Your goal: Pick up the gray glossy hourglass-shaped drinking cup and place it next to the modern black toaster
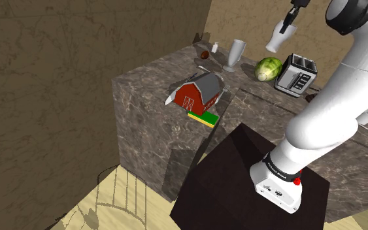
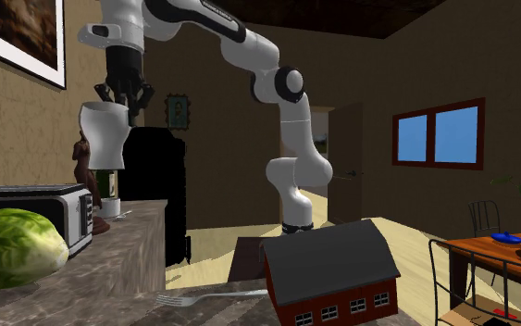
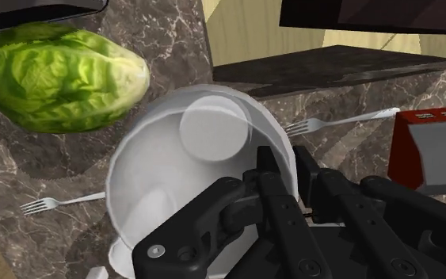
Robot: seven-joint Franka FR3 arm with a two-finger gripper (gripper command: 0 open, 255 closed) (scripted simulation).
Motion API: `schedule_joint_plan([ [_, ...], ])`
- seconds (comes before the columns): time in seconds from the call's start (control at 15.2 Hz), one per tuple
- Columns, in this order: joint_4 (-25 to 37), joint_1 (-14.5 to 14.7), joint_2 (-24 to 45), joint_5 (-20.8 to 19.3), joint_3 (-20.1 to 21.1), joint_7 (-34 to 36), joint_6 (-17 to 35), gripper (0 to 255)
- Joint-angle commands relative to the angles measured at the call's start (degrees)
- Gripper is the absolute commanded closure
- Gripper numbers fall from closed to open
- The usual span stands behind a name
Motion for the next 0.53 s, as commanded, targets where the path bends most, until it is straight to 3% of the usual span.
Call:
schedule_joint_plan([
  [0.0, 1.6, -2.1, 1.2, 0.8, -1.1, -3.0, -0.7, 255],
  [0.46, 7.0, -10.1, 5.9, 3.8, -4.5, -13.2, -2.7, 255],
])
